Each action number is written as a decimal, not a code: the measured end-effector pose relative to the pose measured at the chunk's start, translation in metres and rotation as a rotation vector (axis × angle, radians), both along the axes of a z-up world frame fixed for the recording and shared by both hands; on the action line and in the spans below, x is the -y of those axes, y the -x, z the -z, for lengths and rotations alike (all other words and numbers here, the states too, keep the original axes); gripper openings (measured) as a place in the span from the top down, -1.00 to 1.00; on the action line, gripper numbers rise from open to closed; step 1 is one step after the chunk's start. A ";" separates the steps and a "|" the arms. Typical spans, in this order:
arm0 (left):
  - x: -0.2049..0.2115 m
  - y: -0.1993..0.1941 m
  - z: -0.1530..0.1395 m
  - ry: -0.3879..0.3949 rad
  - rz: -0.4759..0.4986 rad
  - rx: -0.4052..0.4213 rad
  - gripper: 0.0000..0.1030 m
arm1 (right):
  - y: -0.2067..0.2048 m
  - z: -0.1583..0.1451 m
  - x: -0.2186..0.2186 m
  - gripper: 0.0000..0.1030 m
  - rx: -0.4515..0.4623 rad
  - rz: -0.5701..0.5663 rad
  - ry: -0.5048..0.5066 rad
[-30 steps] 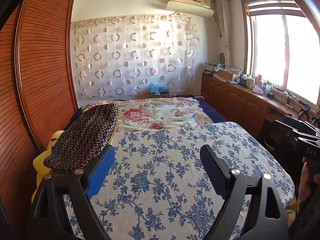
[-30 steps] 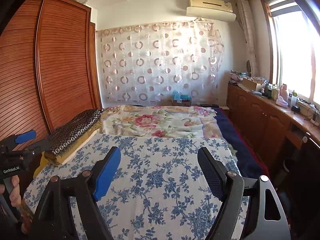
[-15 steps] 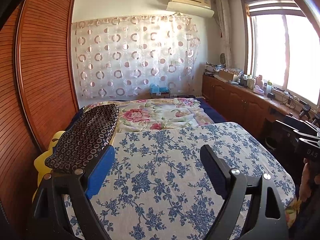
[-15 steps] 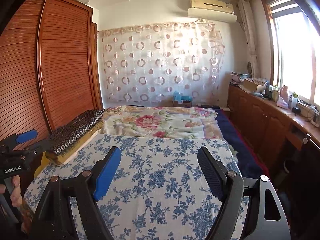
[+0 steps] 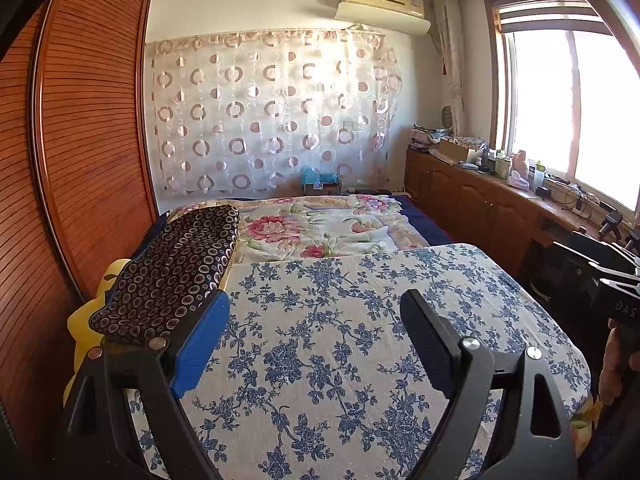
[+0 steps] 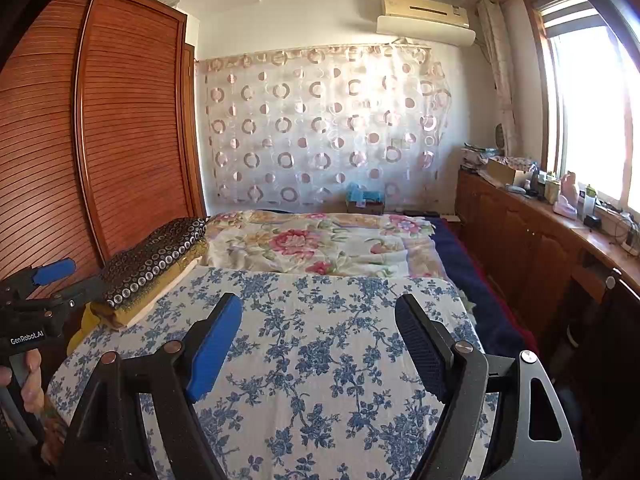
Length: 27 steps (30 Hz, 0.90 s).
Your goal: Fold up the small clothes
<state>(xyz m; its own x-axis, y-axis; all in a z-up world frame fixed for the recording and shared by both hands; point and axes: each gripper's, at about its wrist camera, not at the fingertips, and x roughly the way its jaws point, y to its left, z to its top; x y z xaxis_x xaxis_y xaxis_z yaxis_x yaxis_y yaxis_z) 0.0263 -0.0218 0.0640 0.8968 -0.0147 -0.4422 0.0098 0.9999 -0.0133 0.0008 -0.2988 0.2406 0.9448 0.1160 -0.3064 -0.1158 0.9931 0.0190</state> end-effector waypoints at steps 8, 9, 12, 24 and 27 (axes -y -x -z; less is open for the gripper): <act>0.000 0.000 0.000 0.000 0.000 0.001 -0.70 | -0.002 0.000 0.003 -0.57 -0.004 -0.002 0.001; 0.000 0.000 0.000 0.000 0.000 0.001 -0.70 | -0.002 0.000 0.003 -0.57 -0.004 -0.002 0.000; 0.000 0.000 0.000 0.000 0.000 0.002 -0.70 | -0.002 0.000 0.004 -0.57 -0.003 -0.002 0.001; 0.000 0.001 0.000 0.001 0.000 0.002 -0.70 | -0.002 0.002 0.005 -0.57 -0.002 -0.005 0.003; 0.000 0.001 0.000 0.001 0.000 0.002 -0.70 | -0.003 0.002 0.006 -0.57 -0.002 -0.006 0.002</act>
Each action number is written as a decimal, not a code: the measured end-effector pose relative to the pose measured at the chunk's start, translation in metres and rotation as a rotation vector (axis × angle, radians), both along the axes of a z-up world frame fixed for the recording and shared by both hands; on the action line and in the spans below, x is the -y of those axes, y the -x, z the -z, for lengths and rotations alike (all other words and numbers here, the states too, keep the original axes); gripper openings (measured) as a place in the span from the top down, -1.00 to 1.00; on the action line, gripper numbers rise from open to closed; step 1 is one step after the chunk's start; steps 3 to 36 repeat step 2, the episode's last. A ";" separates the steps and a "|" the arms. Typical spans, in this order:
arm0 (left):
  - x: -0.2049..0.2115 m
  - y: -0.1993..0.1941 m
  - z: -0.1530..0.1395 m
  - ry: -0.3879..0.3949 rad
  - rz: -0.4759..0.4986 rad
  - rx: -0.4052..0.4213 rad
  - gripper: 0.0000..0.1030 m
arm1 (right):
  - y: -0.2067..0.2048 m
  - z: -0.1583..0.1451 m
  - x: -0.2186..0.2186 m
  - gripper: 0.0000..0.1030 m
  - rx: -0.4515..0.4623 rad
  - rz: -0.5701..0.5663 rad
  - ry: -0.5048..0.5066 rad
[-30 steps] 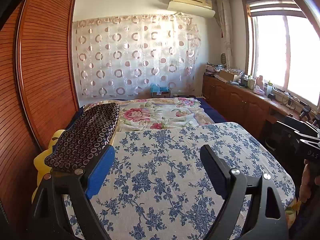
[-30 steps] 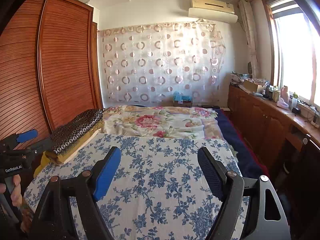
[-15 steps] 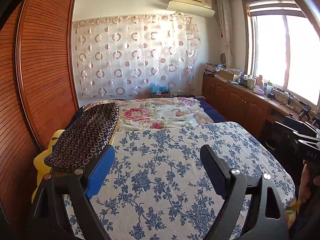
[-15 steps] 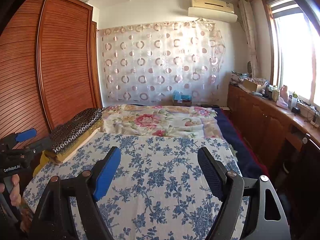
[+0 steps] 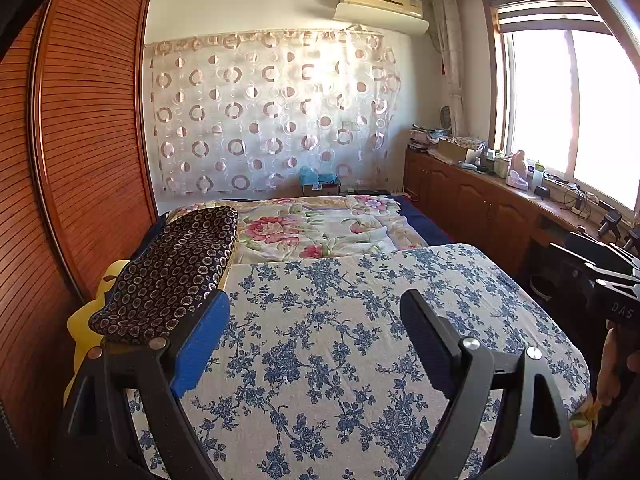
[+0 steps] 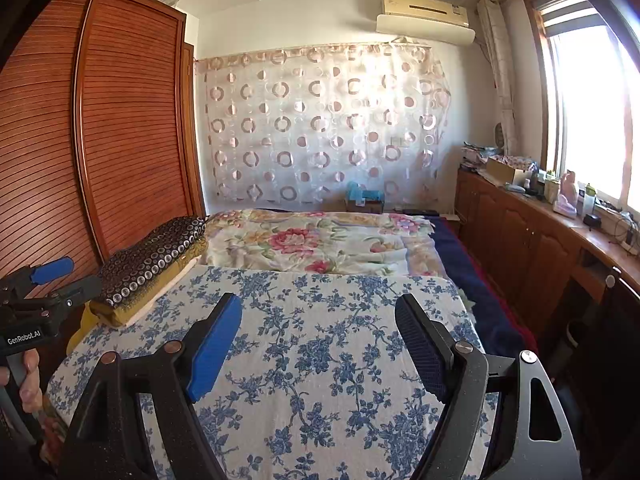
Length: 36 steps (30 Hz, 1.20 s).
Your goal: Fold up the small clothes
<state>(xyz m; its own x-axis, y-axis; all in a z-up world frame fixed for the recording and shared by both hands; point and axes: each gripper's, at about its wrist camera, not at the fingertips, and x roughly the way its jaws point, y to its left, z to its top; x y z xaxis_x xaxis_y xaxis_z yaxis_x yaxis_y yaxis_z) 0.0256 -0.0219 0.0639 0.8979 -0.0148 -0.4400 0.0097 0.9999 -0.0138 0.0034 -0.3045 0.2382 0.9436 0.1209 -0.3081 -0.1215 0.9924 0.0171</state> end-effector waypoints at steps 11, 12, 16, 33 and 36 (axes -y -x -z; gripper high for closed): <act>0.000 0.000 0.000 0.001 0.000 0.000 -0.70 | 0.000 0.000 0.000 -0.57 0.000 0.000 0.000; 0.000 0.000 0.000 0.001 0.000 0.000 -0.70 | 0.000 0.000 0.000 -0.57 0.000 0.000 0.000; 0.000 0.000 0.000 0.001 0.000 0.000 -0.70 | 0.000 0.000 0.000 -0.57 0.000 0.000 0.000; 0.000 0.000 0.000 0.001 0.000 0.000 -0.70 | 0.000 0.000 0.000 -0.57 0.000 0.000 0.000; 0.000 0.000 0.000 0.001 0.000 0.000 -0.70 | 0.000 0.000 0.000 -0.57 0.000 0.000 0.000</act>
